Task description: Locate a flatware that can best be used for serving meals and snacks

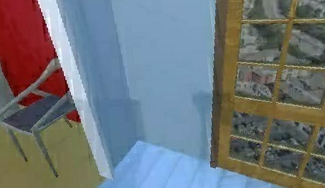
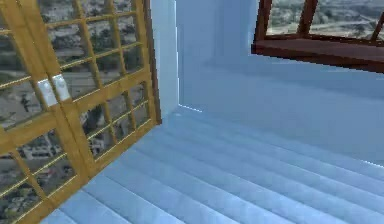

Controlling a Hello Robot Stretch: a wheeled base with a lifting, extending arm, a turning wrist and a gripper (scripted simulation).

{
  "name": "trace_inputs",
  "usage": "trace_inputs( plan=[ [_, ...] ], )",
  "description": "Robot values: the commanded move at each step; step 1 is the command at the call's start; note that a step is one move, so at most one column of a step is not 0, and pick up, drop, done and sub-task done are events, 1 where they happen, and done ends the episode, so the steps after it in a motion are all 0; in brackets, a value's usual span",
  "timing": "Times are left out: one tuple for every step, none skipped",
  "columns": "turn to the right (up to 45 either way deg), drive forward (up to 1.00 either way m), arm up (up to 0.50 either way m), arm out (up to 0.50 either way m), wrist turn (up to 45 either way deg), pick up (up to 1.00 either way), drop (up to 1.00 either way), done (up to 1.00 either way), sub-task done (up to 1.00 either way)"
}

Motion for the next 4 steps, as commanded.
trace_inputs(
  plan=[
    [45.0, 0.0, 0.0, 0.0, 0.0, 0.0, 0.0, 0.0, 0.0],
    [45.0, 0.0, 0.0, 0.0, 0.0, 0.0, 0.0, 0.0, 0.0],
    [45.0, 0.0, 0.0, 0.0, 0.0, 0.0, 0.0, 0.0, 0.0],
    [27.0, 0.0, 0.0, 0.0, 0.0, 0.0, 0.0, 0.0, 0.0]
  ],
)
